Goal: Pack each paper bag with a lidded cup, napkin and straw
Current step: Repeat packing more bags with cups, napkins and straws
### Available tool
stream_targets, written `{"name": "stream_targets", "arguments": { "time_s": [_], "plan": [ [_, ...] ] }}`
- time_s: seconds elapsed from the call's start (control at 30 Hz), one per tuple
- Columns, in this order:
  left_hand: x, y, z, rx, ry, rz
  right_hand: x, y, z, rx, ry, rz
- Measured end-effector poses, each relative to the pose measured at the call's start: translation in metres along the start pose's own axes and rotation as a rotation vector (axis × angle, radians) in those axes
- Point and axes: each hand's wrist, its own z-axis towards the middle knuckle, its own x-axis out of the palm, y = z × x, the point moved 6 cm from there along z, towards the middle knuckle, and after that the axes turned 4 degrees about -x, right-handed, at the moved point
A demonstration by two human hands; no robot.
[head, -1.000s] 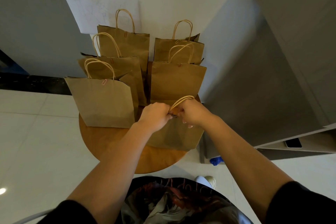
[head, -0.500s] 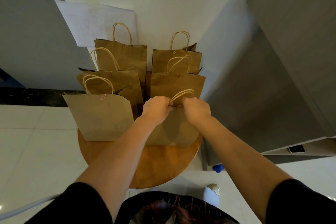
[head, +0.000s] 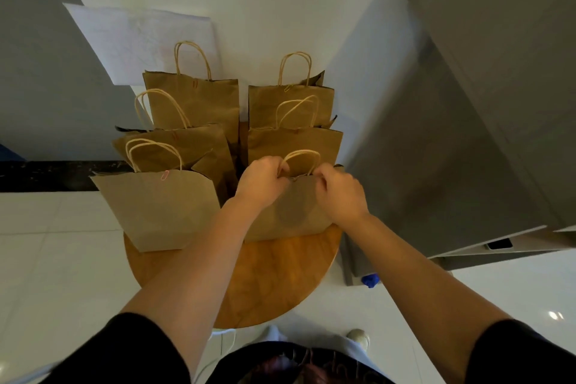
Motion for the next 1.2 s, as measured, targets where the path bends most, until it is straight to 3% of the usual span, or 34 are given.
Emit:
{"name": "stream_targets", "arguments": {
  "time_s": [0.2,0.3,0.43,0.6,0.83,1.2],
  "plan": [
    [-0.005,-0.015,-0.022,0.023,-0.14,0.011,-0.012,-0.013,-0.024,0.001,0.027,0.078],
    [-0.007,-0.027,-0.043,-0.099,-0.238,0.155,-0.021,-0.016,-0.044,-0.04,0.032,0.098],
    [0.017,-0.062,-0.089,-0.216,-0.135,0.257,-0.045,-0.027,-0.086,-0.066,0.01,0.127],
    [0.073,-0.142,-0.155,-0.051,-0.087,0.231,-0.091,-0.072,-0.166,-0.064,-0.032,0.144],
    [0.147,-0.273,-0.229,0.223,-0.036,0.234,-0.155,-0.184,-0.272,0.103,-0.149,0.153],
    [0.212,-0.449,-0.231,0.542,-0.014,0.037,-0.248,-0.317,-0.318,0.27,-0.358,0.148]
  ]
}}
